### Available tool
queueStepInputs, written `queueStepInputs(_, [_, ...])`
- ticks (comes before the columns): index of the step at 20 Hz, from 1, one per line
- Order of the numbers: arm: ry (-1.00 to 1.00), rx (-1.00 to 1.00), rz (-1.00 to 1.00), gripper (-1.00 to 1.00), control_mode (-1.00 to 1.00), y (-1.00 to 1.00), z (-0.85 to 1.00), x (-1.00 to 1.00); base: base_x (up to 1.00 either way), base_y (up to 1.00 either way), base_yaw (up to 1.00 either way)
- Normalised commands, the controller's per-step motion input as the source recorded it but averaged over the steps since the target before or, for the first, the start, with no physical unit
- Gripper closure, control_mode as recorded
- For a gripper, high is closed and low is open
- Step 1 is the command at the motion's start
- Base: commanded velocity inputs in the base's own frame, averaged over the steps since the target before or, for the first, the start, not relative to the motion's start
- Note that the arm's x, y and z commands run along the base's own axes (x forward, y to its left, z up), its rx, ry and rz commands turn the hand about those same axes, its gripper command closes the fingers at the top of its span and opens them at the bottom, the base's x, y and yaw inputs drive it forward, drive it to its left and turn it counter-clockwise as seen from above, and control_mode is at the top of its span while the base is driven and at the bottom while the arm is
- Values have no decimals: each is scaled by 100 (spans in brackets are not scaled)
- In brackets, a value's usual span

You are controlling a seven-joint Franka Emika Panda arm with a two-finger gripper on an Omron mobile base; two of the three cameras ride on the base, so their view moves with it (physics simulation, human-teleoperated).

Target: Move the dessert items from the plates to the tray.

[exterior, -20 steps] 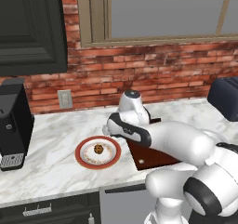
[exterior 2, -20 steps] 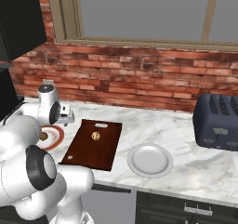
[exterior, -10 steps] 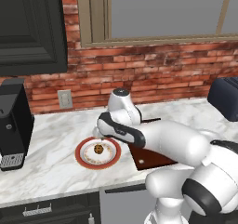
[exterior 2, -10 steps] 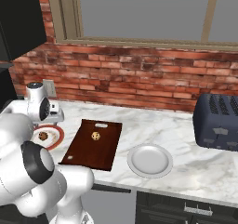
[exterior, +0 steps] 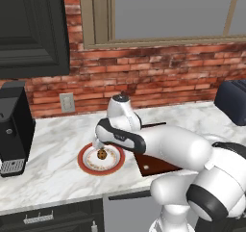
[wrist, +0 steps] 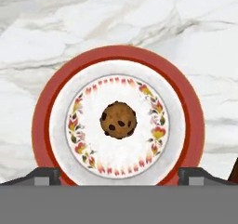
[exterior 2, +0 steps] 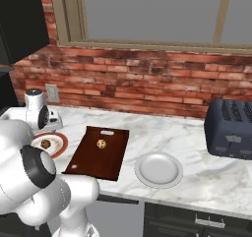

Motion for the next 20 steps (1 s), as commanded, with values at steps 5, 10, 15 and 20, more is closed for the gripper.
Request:
queueStepInputs(5, [4, -4, 12, -100, -100, 44, -16, 0, 0, 0, 0])
queueStepInputs(10, [2, -2, 7, -100, -100, 15, -14, 1, 0, 0, 0])
queueStepInputs(15, [0, 0, 5, -100, -100, -2, -1, 1, 0, 0, 0])
queueStepInputs(20, [0, -3, 0, -100, -100, -12, -2, 0, 0, 0, 0])
